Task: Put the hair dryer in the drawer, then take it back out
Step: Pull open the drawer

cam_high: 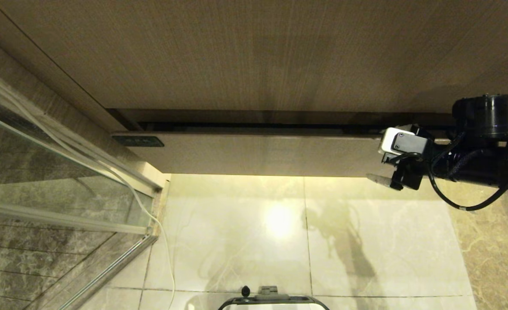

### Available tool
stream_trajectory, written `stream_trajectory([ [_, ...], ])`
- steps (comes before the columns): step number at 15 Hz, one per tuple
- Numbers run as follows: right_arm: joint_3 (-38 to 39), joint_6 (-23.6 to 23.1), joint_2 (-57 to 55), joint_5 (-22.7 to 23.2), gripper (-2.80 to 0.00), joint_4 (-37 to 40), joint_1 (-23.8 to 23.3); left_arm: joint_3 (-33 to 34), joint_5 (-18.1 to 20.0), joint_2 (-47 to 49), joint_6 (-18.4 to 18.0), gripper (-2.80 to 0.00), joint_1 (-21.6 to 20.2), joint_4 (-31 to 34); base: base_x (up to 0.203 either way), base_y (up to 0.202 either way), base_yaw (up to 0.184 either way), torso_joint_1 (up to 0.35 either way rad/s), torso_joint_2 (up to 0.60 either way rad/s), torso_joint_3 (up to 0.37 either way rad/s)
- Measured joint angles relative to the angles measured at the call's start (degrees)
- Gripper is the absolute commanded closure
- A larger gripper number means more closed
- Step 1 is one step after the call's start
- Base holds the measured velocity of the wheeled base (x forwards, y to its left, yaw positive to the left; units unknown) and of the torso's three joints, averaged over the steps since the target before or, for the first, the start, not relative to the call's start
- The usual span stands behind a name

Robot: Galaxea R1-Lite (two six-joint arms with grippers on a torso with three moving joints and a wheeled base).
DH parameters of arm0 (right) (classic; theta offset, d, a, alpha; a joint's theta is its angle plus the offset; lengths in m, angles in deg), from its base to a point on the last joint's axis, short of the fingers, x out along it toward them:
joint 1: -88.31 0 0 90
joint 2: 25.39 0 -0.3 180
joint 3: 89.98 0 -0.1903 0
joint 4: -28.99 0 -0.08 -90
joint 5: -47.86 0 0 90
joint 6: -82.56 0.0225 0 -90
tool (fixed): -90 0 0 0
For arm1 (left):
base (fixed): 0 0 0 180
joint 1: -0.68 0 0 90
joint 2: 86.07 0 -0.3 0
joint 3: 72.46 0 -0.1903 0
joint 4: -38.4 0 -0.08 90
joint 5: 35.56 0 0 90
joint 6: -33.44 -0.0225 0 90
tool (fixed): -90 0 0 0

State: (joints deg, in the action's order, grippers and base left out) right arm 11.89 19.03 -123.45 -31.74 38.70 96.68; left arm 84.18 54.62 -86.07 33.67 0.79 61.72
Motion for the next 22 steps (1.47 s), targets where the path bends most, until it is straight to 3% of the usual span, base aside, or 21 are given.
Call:
stream_trajectory([
  [7, 1.2, 3.0, 2.1, -4.3, -2.8, 6.9, 0.1, 0.0, 0.0, 0.0, 0.0, 0.0, 0.0, 0.0, 0.0, 0.0, 0.0, 0.0, 0.0, 0.0],
  [12, 5.5, 5.5, 9.7, -6.0, -2.8, 21.5, -0.8, 0.0, 0.0, 0.0, 0.0, 0.0, 0.0, 0.0, 0.0, 0.0, 0.0, 0.0, 0.0, 0.0],
  [15, 9.3, 6.5, 17.2, -7.4, -2.8, 26.1, -1.7, 0.0, 0.0, 0.0, 0.0, 0.0, 0.0, 0.0, 0.0, 0.0, 0.0, 0.0, 0.0, 0.0],
  [17, 10.5, 9.4, 22.2, -7.3, -2.8, 26.6, -2.1, 0.0, 0.0, 0.0, 0.0, 0.0, 0.0, 0.0, 0.0, 0.0, 0.0, 0.0, 0.0, 0.0],
  [21, 11.8, 22.6, 33.7, -7.3, -2.8, 28.6, -3.4, 0.0, 0.0, 0.0, 0.0, 0.0, 0.0, 0.0, 0.0, 0.0, 0.0, 0.0, 0.0, 0.0],
  [22, 12.1, 25.9, 36.9, -7.3, 0.0, 30.4, -4.3, 0.0, 0.0, 0.0, 0.0, 0.0, 0.0, 0.0, 0.0, 0.0, 0.0, 0.0, 0.0, 0.0],
])
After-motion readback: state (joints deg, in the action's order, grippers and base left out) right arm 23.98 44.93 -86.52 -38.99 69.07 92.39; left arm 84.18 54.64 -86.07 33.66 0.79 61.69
